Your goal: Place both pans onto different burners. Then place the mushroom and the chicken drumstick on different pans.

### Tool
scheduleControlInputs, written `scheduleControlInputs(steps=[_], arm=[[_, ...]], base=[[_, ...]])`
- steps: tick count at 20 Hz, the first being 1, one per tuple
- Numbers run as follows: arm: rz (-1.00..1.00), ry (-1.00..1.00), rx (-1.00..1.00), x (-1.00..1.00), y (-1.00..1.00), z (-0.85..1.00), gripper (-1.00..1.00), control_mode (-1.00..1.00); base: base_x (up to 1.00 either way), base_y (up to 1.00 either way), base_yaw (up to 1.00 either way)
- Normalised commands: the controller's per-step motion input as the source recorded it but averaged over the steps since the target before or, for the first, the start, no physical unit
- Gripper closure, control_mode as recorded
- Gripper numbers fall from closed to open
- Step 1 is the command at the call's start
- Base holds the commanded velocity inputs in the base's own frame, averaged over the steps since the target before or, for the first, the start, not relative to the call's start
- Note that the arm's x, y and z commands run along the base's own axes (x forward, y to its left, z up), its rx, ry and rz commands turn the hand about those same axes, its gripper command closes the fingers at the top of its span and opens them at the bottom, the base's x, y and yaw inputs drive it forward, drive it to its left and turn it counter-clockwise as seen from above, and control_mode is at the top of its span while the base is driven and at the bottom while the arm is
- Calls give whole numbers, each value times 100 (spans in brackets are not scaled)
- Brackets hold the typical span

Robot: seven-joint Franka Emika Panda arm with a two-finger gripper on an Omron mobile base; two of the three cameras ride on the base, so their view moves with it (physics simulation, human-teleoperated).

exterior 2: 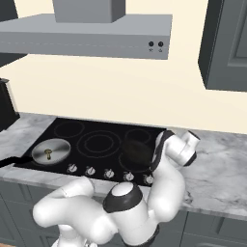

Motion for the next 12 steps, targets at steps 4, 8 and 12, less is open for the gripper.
scheduleControlInputs(steps=[4,8,12], arm=[[1,0,-11,-37,-2,-2,100,-100],[1,0,-16,-8,-17,10,100,-100],[-1,0,-31,5,-3,3,100,-100]], base=[[0,0,0],[0,0,0],[0,0,0]])
